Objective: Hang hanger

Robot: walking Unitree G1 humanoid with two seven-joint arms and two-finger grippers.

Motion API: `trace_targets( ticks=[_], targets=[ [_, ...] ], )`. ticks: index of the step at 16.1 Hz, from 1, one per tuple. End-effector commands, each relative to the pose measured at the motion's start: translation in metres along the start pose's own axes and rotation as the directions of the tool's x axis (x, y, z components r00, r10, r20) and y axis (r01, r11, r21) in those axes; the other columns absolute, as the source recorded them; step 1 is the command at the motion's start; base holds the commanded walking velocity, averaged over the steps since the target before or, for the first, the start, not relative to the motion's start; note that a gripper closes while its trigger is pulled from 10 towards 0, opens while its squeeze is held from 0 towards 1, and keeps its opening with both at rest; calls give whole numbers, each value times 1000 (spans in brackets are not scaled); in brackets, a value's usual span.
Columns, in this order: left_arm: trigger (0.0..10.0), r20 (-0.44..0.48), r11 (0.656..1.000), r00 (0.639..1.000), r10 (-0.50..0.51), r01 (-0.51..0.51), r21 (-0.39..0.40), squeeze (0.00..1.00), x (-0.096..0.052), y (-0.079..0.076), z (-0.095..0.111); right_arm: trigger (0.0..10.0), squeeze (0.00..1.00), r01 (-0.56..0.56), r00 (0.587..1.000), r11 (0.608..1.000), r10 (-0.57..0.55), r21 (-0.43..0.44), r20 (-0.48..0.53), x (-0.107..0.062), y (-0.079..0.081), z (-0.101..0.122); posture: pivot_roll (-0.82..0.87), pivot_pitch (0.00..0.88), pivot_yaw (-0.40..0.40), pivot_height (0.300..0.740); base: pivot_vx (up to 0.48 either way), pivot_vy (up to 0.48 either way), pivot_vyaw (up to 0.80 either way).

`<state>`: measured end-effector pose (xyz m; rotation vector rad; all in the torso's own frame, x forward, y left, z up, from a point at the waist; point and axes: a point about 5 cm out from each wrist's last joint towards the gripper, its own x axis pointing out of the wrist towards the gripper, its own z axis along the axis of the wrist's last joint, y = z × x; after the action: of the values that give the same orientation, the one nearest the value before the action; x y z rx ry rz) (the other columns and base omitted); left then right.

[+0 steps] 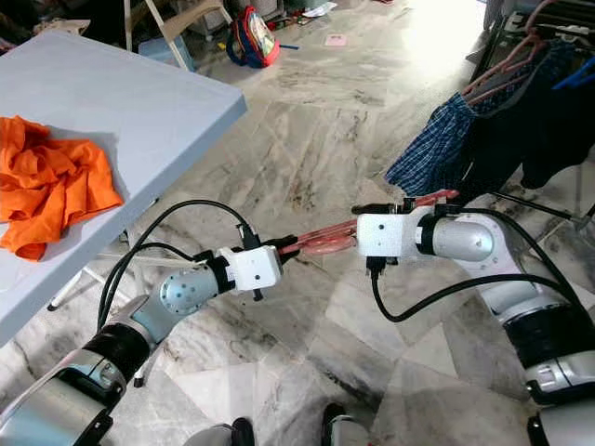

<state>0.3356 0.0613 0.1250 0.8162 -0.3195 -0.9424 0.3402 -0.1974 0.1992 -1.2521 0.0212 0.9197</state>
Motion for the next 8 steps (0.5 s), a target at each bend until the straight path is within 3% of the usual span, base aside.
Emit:
trace_targets(
  ticks=[1,8],
  targets=[
    [10000,-8,1000,1000,-13,13,3,0,-2,-4,-3,0,0,-31,999,999,31,-23,16,4,1,4,-6,226,92,740,0,0,0],
    [10000,-4,1000,1000,1,-1,-20,0,-1,-5,-3,0,0,-2,1000,1000,2,0,9,3,3,0,-5,228,87,740,0,0,0]
  ],
)
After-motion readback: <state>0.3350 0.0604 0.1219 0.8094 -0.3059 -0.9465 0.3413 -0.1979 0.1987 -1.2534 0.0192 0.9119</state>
